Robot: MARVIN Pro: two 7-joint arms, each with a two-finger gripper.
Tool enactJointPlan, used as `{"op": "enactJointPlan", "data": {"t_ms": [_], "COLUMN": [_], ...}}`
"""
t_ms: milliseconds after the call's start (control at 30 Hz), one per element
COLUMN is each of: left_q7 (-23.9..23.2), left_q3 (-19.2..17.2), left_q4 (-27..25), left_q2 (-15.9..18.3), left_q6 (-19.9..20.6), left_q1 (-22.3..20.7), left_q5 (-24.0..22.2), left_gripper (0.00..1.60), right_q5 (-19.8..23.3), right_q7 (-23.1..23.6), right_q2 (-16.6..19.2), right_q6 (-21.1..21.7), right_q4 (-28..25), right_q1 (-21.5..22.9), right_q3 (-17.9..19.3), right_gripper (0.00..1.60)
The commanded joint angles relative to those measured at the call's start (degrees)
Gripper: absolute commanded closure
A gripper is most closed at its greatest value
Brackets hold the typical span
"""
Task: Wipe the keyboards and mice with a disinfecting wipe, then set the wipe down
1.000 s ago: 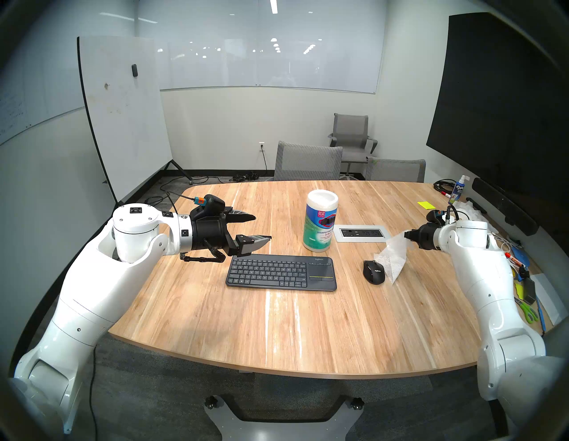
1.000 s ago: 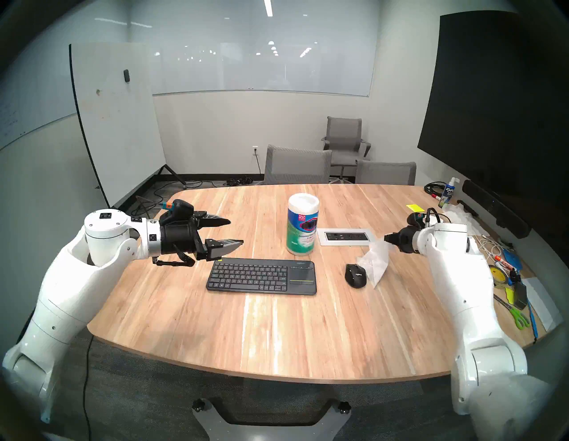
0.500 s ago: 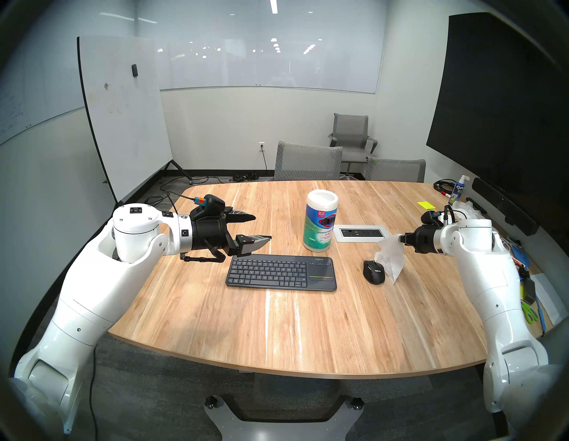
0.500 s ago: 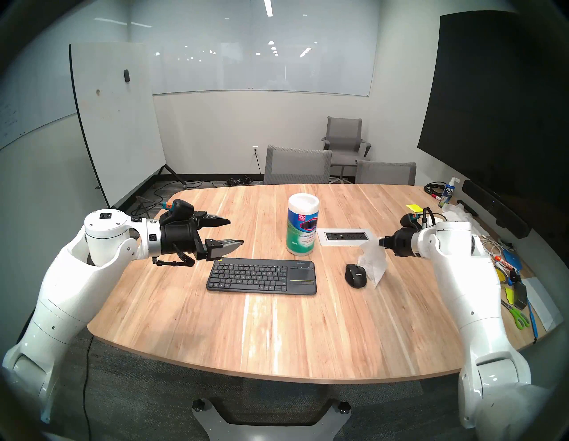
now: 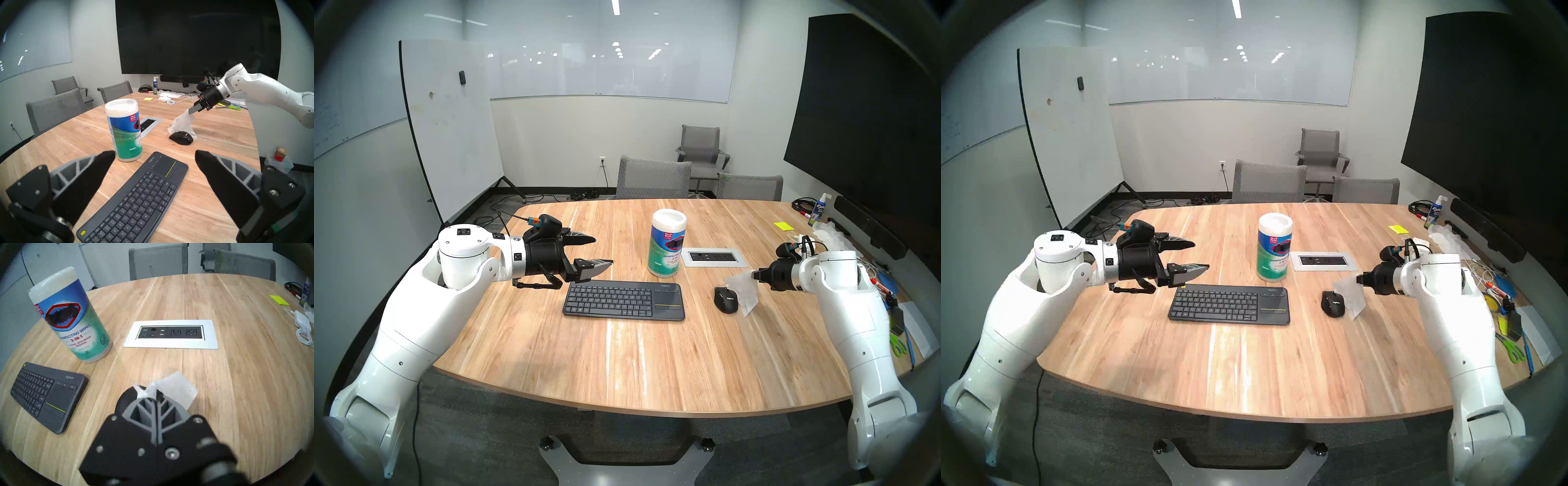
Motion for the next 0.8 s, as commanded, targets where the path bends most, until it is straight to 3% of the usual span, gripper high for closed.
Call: {"op": "enactJointPlan", "data": {"t_ms": [0, 767], "left_q7": [0.09, 0.1], "left_q3": [-0.46, -0.47], "left_q4": [-1.01, -1.03], "left_q2": [-0.03, -0.02], "left_q6": [-0.08, -0.07], "left_q1": [-0.54, -0.53], "left_q5": [-0.14, -0.14], "left_gripper": [0.0, 0.0], "right_q5": [-0.09, 0.23], "right_q7": [-0.33, -1.82], "right_q2": [-1.0, -2.12], "right_q6": [-0.41, 2.34], "right_q4": [-1.52, -2.95], "right_q1": [0.8, -0.26], "right_q3": [-0.71, -1.56], "right_gripper": [1.6, 1.6]}}
